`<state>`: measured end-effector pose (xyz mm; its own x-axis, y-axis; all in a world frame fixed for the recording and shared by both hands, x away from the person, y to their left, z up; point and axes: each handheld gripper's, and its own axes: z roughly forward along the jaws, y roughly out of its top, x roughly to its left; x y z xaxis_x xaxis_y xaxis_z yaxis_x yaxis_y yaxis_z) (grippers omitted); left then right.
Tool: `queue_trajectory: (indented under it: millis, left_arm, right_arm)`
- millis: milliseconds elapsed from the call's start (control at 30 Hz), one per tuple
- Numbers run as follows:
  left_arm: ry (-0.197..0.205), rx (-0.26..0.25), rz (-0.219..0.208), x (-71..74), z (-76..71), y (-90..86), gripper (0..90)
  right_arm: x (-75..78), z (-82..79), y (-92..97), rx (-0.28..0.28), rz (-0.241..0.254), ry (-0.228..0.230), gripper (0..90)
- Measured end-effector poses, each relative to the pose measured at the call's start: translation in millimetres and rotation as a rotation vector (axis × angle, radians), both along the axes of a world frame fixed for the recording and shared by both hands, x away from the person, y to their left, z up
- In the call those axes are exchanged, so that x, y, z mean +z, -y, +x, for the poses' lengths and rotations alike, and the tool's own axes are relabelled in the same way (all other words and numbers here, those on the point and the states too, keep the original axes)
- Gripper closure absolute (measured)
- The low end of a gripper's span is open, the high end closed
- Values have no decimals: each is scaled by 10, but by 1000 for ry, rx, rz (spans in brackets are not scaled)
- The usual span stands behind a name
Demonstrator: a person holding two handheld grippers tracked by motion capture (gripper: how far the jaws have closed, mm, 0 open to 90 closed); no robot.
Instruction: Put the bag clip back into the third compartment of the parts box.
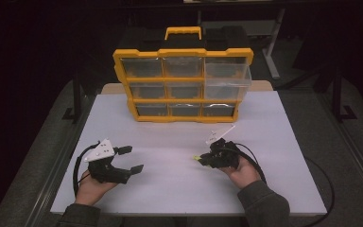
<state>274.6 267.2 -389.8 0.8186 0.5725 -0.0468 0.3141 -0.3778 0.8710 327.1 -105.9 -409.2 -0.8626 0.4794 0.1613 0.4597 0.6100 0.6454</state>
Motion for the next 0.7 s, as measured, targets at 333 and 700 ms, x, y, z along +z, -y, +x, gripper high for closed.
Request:
queue_trajectory:
  millis: [333, 700]
  left_arm:
    - [-1, 7, -13, 7, -9, -9, 191]
    - [3, 12, -31, 5, -15, -11, 191]
  right_arm:
    - [272, 3, 3, 58, -2, 45, 769]
    - [520, 2, 39, 115, 37, 49, 769]
